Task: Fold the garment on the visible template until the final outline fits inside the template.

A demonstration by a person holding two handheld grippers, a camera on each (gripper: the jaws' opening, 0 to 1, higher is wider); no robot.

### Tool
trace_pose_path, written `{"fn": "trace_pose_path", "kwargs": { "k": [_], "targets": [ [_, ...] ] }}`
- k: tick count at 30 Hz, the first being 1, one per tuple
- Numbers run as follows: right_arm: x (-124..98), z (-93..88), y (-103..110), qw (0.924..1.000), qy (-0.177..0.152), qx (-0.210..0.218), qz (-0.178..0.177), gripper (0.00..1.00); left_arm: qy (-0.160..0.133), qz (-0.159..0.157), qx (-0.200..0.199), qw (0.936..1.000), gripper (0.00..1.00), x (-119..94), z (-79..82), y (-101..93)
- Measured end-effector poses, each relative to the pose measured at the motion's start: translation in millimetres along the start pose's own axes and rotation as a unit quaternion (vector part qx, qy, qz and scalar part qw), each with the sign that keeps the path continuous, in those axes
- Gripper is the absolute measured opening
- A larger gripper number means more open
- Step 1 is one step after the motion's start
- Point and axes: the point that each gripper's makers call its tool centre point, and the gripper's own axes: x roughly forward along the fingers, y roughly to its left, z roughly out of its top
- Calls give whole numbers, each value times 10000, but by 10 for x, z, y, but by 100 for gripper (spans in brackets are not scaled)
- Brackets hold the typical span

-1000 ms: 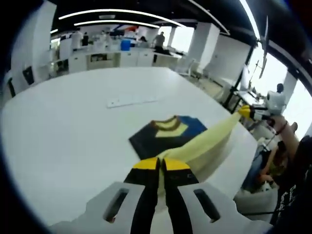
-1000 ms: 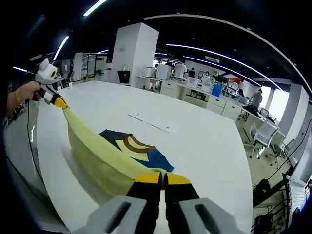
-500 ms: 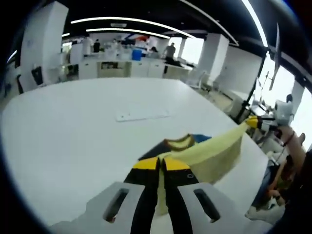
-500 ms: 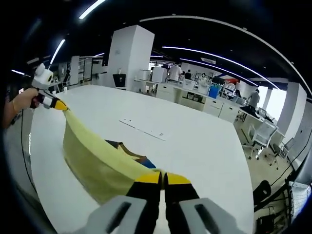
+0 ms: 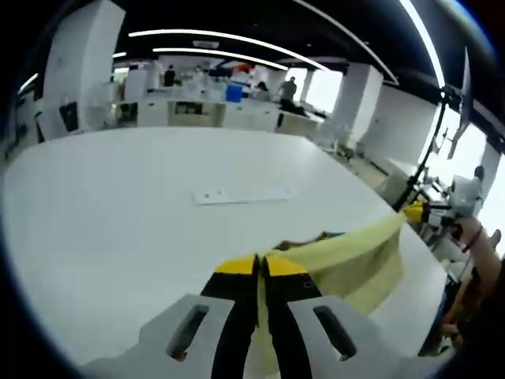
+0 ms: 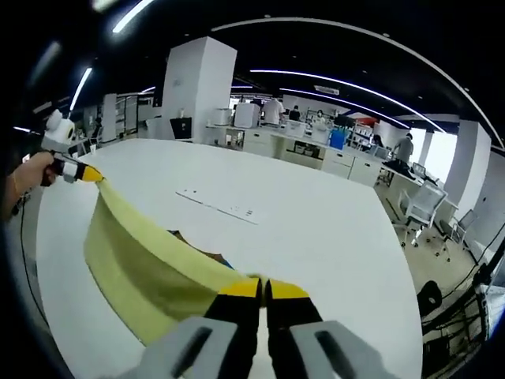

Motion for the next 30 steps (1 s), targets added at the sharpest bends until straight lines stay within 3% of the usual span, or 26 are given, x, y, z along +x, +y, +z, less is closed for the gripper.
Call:
{"fn": "trace_pose_path", "kwargs": {
  "k": [6, 14, 18, 23, 25, 30],
  "targets": [
    [261, -128, -44, 9998, 164, 80, -46, 0, 122, 62, 37, 9999, 0, 219, -120, 124],
    [504, -344, 14, 9990, 410, 180, -76, 0, 153, 149, -274, 9994, 0, 484, -284, 241],
    [688, -445, -57, 9978, 492, 434, -114, 0, 152, 263, -484, 9984, 0, 609, -384, 311],
    [822, -552, -33, 9970, 562, 519, -132, 0, 226, 378, -524, 9977, 0, 748, -526, 374],
    [863, -595, -26, 9969, 571, 529, -142, 0, 260, 428, -710, 9962, 0, 773, -594, 386],
    [945, -718, -8, 9958, 727, 548, -123, 0, 275, 478, -620, 9966, 0, 854, -664, 440]
  ]
}}
